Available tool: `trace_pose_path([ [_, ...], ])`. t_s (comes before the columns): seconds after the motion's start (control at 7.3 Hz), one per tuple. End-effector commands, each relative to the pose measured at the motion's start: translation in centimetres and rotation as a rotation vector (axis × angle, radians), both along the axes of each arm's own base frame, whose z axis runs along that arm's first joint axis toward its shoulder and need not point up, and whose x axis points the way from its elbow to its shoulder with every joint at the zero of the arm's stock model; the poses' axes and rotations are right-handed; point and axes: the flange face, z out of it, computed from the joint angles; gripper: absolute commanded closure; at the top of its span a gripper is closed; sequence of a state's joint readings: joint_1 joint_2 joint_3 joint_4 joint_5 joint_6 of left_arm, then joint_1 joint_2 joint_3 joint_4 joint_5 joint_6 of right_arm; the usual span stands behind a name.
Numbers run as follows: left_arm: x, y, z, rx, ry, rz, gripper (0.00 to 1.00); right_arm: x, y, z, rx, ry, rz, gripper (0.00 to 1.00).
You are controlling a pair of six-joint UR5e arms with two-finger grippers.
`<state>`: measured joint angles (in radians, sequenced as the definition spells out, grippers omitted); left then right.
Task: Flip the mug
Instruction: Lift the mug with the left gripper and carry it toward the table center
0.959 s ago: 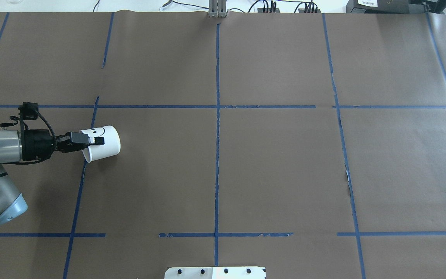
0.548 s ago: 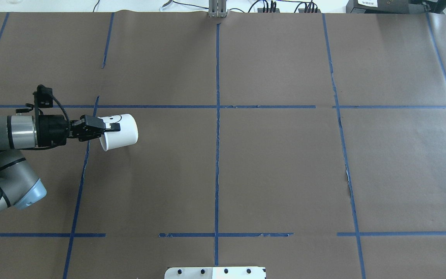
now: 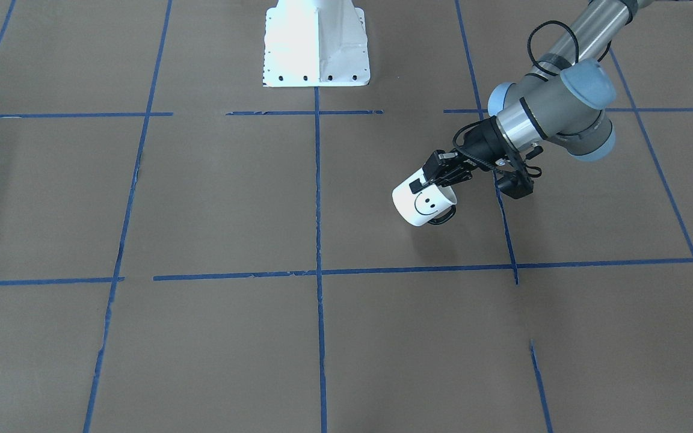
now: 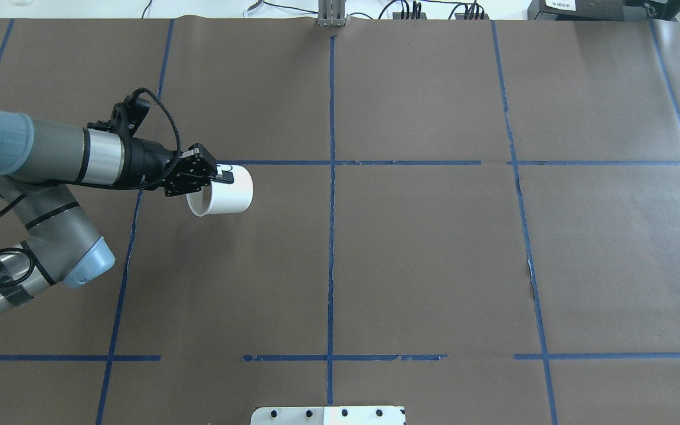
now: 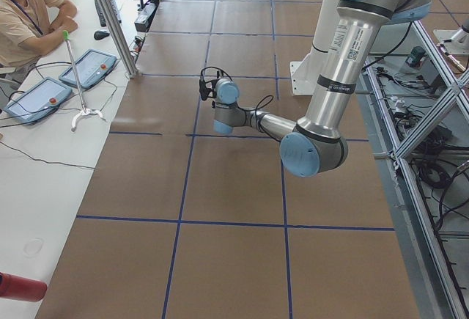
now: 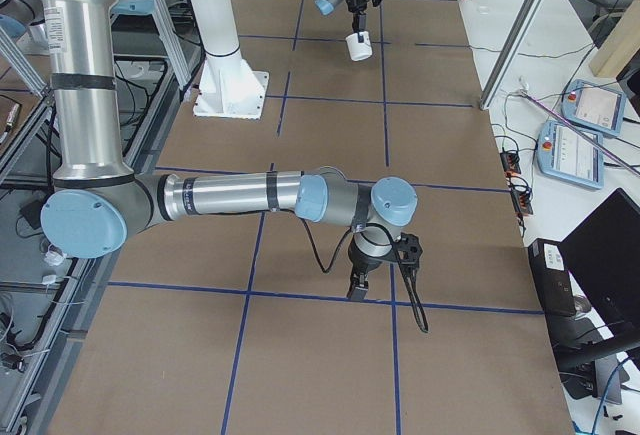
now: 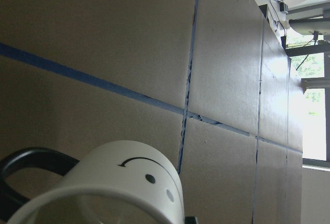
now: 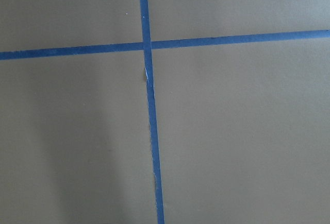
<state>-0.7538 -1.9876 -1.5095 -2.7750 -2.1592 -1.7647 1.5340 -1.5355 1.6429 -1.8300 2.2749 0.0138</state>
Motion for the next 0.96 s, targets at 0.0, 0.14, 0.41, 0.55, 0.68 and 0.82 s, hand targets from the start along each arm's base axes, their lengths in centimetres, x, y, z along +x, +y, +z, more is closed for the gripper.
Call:
trace_pose_path([
  [0.0,3.4,-2.8,-10.2,-0.059,-0.162,0.034,1.0,0.0,-0.1,-0.1,0.001,0.0,0.0,0.0],
  [0.14,5.6,-4.5,-14.7,-0.062,-0.273,0.055,1.0,0.0,0.0,0.0,0.0,0.0,0.0,0.0],
  [0.41,12.2,-5.4,-17.1,-0.046,-0.455,0.154,1.0,0.0,0.0,0.0,0.0,0.0,0.0,0.0],
  [0.55,15.0,-5.5,-18.9,-0.026,-0.498,0.195,1.0,0.0,0.0,0.0,0.0,0.0,0.0,0.0],
  [0.68,17.3,-4.8,-19.3,-0.01,-0.514,0.229,1.0,0.0,0.0,0.0,0.0,0.0,0.0,0.0],
  [0.82,19.4,-3.7,-19.0,-0.01,-0.528,0.26,1.0,0.0,0.0,0.0,0.0,0.0,0.0,0.0],
])
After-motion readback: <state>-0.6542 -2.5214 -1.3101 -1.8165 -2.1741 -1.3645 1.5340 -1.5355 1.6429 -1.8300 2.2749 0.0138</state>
